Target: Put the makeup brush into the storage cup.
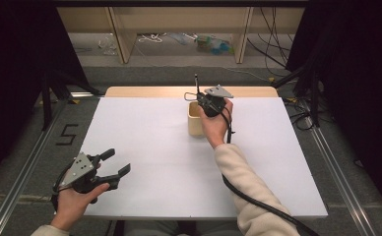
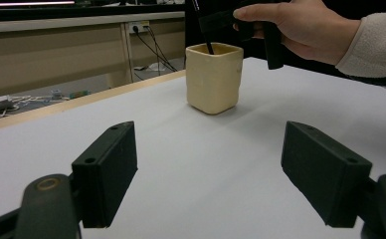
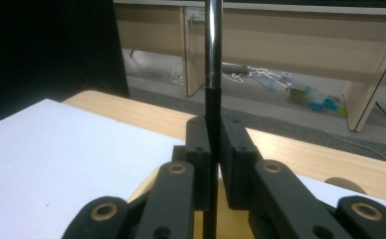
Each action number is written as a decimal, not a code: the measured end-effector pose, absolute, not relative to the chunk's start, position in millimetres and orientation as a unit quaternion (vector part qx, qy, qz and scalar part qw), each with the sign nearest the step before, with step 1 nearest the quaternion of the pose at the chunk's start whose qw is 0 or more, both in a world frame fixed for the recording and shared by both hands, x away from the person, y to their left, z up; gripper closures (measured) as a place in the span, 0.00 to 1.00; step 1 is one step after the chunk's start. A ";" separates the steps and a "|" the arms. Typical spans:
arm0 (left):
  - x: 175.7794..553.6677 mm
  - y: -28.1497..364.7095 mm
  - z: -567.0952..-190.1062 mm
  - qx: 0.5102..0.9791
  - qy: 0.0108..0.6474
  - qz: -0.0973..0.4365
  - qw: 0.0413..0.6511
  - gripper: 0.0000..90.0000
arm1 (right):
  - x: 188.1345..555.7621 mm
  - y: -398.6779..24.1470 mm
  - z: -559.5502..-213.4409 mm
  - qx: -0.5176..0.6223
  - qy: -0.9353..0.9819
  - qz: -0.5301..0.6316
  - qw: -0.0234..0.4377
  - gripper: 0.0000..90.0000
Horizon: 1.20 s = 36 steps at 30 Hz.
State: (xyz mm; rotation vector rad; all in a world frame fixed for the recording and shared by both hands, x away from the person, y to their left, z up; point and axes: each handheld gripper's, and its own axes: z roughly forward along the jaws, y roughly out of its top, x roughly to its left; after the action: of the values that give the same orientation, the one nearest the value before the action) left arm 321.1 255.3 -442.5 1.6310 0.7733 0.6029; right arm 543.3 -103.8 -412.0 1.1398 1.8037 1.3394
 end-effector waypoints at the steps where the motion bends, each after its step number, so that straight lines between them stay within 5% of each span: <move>1: 321.1 255.3 -442.5 0.698 0.331 0.258 0.580 0.24 | 543.1 -103.9 -411.8 0.432 0.682 0.503 0.307 0.93; 36: 321.0 255.3 -442.6 0.698 0.331 0.259 0.579 0.24 | 542.0 -105.9 -416.9 0.435 0.683 0.500 0.307 0.93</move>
State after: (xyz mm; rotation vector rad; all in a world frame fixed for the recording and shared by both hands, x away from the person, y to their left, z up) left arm 321.0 255.3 -442.6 1.6326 0.7741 0.6058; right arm 542.0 -105.9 -416.9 1.1517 1.8065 1.3237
